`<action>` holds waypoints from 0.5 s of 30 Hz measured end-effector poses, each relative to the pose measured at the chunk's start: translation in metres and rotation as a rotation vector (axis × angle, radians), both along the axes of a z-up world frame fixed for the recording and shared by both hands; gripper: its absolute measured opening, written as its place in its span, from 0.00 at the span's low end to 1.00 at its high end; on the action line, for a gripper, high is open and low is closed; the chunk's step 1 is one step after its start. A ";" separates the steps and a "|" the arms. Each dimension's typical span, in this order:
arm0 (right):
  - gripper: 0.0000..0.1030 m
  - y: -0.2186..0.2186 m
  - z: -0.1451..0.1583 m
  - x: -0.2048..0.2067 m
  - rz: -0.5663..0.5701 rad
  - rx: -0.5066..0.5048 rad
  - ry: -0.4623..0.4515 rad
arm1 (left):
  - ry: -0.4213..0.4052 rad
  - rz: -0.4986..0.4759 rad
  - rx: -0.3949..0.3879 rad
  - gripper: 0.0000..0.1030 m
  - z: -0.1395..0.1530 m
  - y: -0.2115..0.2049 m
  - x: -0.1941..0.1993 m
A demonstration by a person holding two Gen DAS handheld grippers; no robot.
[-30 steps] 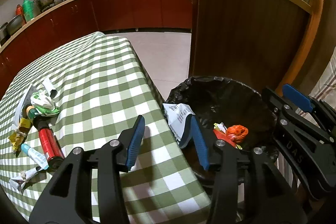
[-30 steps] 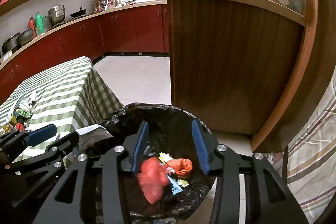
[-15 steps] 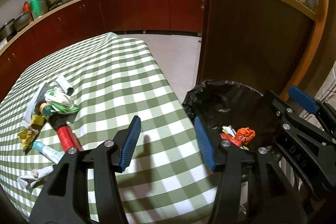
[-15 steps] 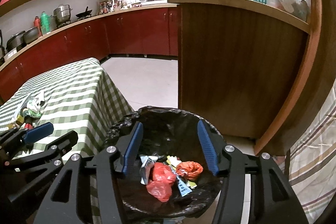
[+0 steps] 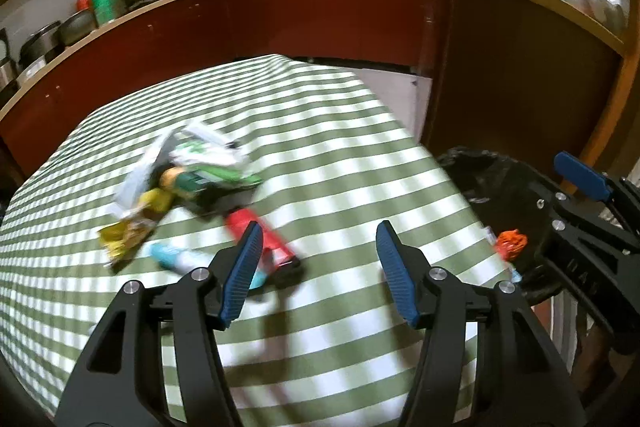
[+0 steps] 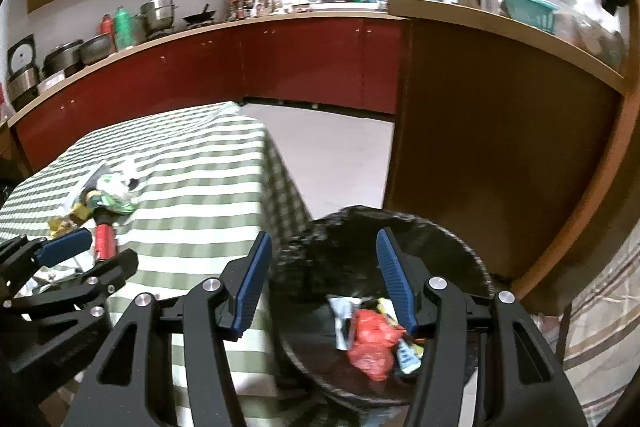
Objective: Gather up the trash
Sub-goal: 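Move both tools back over the trash pile on the table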
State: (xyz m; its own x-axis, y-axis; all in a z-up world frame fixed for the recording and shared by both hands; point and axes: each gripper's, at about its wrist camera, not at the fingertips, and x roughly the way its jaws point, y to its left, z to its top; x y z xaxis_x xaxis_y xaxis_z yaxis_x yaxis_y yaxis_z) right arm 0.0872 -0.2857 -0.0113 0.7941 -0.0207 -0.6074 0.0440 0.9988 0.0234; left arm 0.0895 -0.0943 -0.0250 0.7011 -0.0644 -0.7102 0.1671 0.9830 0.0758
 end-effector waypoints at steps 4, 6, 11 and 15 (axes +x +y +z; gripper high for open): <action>0.52 0.021 0.001 0.001 0.040 -0.004 0.000 | -0.004 0.043 0.014 0.56 0.003 0.029 -0.007; 0.52 0.031 0.002 0.002 0.061 -0.004 0.000 | -0.001 0.067 0.020 0.56 0.004 0.047 -0.011; 0.52 0.051 0.003 0.001 0.096 0.000 0.004 | 0.013 0.109 0.032 0.57 0.002 0.083 -0.019; 0.52 0.066 0.004 0.000 0.118 -0.002 0.006 | 0.028 0.132 0.033 0.57 -0.003 0.100 -0.022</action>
State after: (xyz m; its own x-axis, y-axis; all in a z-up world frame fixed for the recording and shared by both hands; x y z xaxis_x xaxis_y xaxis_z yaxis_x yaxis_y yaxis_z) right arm 0.0875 -0.2198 -0.0070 0.7873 0.0718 -0.6123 -0.0742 0.9970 0.0214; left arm 0.0675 0.0062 -0.0278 0.6816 0.0511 -0.7299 0.0389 0.9936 0.1059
